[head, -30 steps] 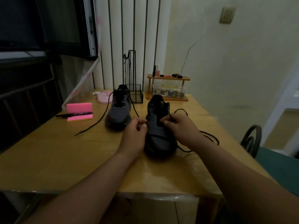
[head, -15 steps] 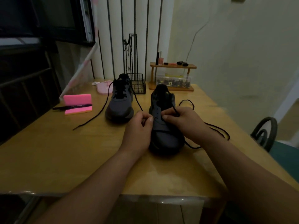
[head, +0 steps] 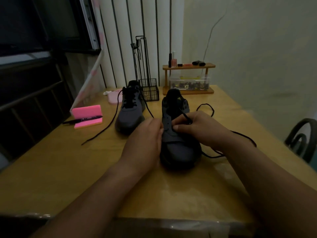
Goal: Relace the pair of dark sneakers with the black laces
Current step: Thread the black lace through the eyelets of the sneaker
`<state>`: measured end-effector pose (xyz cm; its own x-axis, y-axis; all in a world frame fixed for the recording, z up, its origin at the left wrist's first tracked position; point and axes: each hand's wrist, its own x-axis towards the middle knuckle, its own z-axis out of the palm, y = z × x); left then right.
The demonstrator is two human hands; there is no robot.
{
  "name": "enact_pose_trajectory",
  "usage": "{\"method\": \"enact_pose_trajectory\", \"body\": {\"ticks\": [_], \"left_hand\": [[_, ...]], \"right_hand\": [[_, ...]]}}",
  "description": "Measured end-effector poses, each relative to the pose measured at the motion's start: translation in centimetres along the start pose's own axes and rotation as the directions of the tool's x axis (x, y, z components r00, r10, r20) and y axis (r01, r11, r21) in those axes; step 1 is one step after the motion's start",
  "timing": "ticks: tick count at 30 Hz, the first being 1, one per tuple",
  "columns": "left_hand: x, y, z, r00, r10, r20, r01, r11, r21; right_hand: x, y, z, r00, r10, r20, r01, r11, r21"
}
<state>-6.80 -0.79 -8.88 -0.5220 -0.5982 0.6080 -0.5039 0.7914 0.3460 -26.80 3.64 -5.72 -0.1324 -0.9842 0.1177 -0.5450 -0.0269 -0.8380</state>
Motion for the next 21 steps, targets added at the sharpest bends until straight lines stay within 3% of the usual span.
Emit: {"method": "enact_pose_trajectory", "body": {"ticks": [4, 8, 13, 17, 21], "left_hand": [[2.4, 0.4, -2.1, 0.985, 0.059, 0.165, -0.087, 0.983, 0.164], [3.0, 0.3, -2.1, 0.981, 0.065, 0.181, -0.097, 0.98, 0.172], [1.1, -1.7, -0.4, 0.993, -0.045, 0.107, 0.063, 0.982, -0.177], [0.5, -2.8, 0.9, 0.969, -0.198, 0.145, 0.245, 0.817, -0.521], [0.9, -3.2, 1.4, 0.954, -0.212, 0.213, 0.299, 0.722, -0.624]], "right_hand": [[0.9, -1.6, -1.1, 0.997, 0.003, 0.083, 0.005, 0.995, -0.101], [1.4, -2.1, -0.8, 0.993, -0.007, 0.115, 0.021, 0.992, -0.123], [0.9, -0.7, -0.2, 0.995, -0.013, 0.1, 0.02, 0.997, -0.07], [0.6, -0.8, -0.1, 0.99, -0.045, 0.134, 0.064, 0.989, -0.136], [0.9, -0.9, 0.0, 0.99, -0.035, 0.133, 0.056, 0.985, -0.162]]}}
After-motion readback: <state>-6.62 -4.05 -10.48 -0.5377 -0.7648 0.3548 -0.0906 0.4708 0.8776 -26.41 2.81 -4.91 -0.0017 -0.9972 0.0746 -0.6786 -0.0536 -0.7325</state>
